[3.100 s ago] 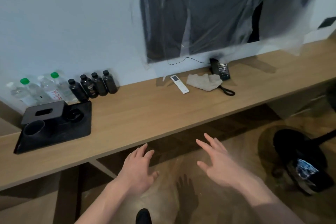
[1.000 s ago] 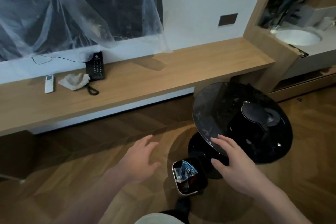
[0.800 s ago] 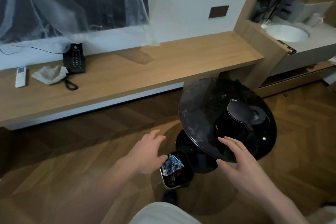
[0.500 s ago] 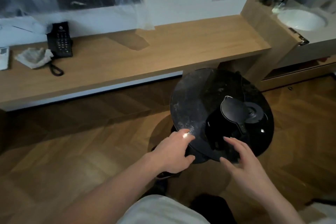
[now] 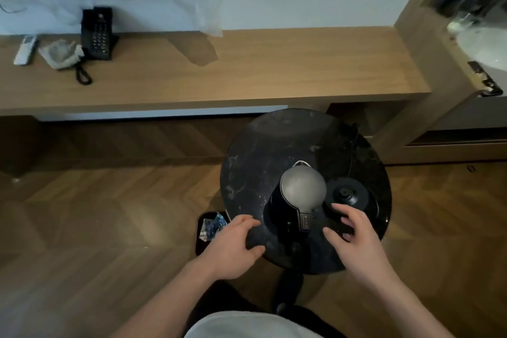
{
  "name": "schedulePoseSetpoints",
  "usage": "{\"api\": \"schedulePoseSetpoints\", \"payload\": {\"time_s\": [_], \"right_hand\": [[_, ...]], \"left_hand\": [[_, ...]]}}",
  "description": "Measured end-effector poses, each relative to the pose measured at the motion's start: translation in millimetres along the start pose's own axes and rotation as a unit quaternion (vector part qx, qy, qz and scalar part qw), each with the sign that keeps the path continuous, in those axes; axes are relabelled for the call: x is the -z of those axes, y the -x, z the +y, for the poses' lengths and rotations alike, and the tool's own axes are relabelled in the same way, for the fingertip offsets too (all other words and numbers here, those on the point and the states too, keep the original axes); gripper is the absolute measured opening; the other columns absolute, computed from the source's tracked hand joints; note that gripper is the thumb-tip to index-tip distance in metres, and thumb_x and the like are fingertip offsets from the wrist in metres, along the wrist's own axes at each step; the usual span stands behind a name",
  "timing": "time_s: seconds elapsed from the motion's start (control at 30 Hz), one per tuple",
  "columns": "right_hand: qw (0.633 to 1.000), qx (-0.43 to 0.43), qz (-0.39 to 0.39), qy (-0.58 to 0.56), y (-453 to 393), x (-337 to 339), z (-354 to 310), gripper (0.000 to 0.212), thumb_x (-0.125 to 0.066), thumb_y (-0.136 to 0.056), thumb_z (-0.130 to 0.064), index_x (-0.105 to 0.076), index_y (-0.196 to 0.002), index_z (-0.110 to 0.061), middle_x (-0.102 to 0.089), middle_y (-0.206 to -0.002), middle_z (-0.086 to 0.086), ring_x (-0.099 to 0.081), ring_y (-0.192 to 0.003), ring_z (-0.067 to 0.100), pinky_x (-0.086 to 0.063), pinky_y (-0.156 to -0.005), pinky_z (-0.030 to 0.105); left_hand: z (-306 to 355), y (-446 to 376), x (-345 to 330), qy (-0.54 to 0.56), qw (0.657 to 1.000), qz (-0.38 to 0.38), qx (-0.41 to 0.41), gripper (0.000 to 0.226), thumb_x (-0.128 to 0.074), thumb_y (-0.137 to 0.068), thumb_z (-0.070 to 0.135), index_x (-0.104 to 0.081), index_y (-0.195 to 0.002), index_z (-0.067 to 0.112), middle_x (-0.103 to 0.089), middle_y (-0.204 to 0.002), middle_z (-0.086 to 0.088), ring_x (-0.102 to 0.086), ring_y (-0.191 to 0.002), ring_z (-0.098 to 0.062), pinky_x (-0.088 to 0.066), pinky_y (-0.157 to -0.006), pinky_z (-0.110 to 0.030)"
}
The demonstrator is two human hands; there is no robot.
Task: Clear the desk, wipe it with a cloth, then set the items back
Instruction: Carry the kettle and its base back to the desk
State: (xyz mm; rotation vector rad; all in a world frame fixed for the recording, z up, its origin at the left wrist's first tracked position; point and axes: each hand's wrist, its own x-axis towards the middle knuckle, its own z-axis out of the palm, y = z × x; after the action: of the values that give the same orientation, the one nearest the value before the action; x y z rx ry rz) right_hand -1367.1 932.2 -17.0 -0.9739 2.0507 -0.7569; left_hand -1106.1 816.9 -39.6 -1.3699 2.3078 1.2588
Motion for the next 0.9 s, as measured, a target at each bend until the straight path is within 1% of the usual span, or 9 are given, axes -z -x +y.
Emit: {"api": "schedulePoseSetpoints", "payload": {"time_s": [0.1,0.27,0.5,0.6,0.67,0.73,0.8,0.87,0.9], "right_hand": [[0.999,0.0,-0.035,0.042,-14.6,21.2,16.5,0.052,-0.074,-0.094,-0.03,-0.052,-0.141,-0.037,-0.044,-0.143,-0.015,-0.048,-0.131,0.008,-0.046,-0.1,0.028],[0.997,-0.036,-0.038,0.05,-39.0,30.4,32.9,0.061,-0.075,-0.094,-0.031,-0.047,-0.148,-0.032,-0.04,-0.149,-0.009,-0.049,-0.135,0.016,-0.048,-0.104,0.035],[0.99,-0.123,-0.038,0.06,-94.4,36.4,83.6,0.071,-0.077,-0.09,-0.036,-0.041,-0.151,-0.028,-0.043,-0.151,0.003,-0.052,-0.133,0.026,-0.045,-0.112,0.045],[0.982,-0.185,-0.034,0.026,-121.1,34.2,110.6,0.078,-0.078,-0.089,-0.038,-0.038,-0.153,-0.022,-0.041,-0.154,0.008,-0.05,-0.136,0.03,-0.043,-0.116,0.048],[0.976,-0.215,-0.027,0.025,-133.3,34.6,120.6,0.081,-0.078,-0.09,-0.038,-0.034,-0.156,-0.02,-0.037,-0.156,0.01,-0.048,-0.138,0.034,-0.041,-0.117,0.048],[0.974,-0.225,-0.023,0.028,-141.1,36.7,126.9,0.083,-0.078,-0.091,-0.038,-0.032,-0.157,-0.019,-0.034,-0.156,0.013,-0.046,-0.137,0.038,-0.04,-0.115,0.05],[0.971,-0.238,-0.01,0.026,-150.5,42.1,133.9,0.086,-0.077,-0.091,-0.039,-0.03,-0.158,-0.016,-0.034,-0.155,0.015,-0.046,-0.137,0.04,-0.04,-0.116,0.051],[0.966,-0.258,0.003,0.019,-165.0,50.1,144.0,0.088,-0.078,-0.089,-0.043,-0.031,-0.158,-0.015,-0.041,-0.153,0.017,-0.051,-0.133,0.041,-0.044,-0.114,0.052],[0.961,-0.277,-0.006,0.013,-169.2,53.9,146.5,0.086,-0.077,-0.088,-0.046,-0.035,-0.155,-0.014,-0.05,-0.146,0.017,-0.057,-0.127,0.04,-0.047,-0.11,0.053]], "left_hand": [[25.4,-11.6,-19.5,0.06,0.998,0.007,0.024,0.063,-0.067,-0.096,0.041,-0.045,-0.153,0.024,-0.036,-0.157,0.01,-0.042,-0.14,-0.009,-0.031,-0.111,-0.016],[40.4,-22.9,-48.0,0.142,0.987,-0.017,0.069,0.07,-0.07,-0.091,0.049,-0.044,-0.152,0.027,-0.043,-0.152,0.01,-0.048,-0.136,-0.011,-0.04,-0.114,-0.029],[55.3,-52.2,-70.7,0.269,0.949,-0.032,0.159,0.063,-0.071,-0.089,0.049,-0.053,-0.145,0.027,-0.066,-0.133,0.0,-0.061,-0.124,-0.015,-0.047,-0.104,-0.026],[63.1,-57.1,-83.6,0.28,0.943,-0.013,0.178,0.049,-0.069,-0.09,0.047,-0.06,-0.135,0.031,-0.067,-0.129,0.01,-0.061,-0.123,-0.011,-0.046,-0.104,-0.026],[68.7,-60.8,-94.8,0.308,0.932,0.005,0.19,0.041,-0.065,-0.083,0.052,-0.065,-0.122,0.038,-0.072,-0.118,0.016,-0.066,-0.115,-0.009,-0.05,-0.107,-0.035],[77.6,-64.3,-103.5,0.361,0.91,0.033,0.202,0.035,-0.064,-0.081,0.051,-0.066,-0.114,0.038,-0.075,-0.109,0.013,-0.069,-0.107,-0.012,-0.051,-0.105,-0.041],[89.8,-69.0,-106.6,0.413,0.883,0.066,0.215,0.024,-0.063,-0.09,0.044,-0.067,-0.111,0.033,-0.075,-0.104,0.007,-0.069,-0.101,-0.014,-0.051,-0.101,-0.04],[100.0,-73.1,-108.5,0.441,0.864,0.098,0.224,0.023,-0.06,-0.091,0.045,-0.066,-0.107,0.031,-0.074,-0.1,0.006,-0.068,-0.093,-0.015,-0.053,-0.096,-0.04],[100.6,-75.9,-111.4,0.443,0.86,0.111,0.228,0.024,-0.059,-0.09,0.048,-0.066,-0.106,0.03,-0.074,-0.102,0.008,-0.067,-0.096,-0.014,-0.053,-0.099,-0.041]]}}
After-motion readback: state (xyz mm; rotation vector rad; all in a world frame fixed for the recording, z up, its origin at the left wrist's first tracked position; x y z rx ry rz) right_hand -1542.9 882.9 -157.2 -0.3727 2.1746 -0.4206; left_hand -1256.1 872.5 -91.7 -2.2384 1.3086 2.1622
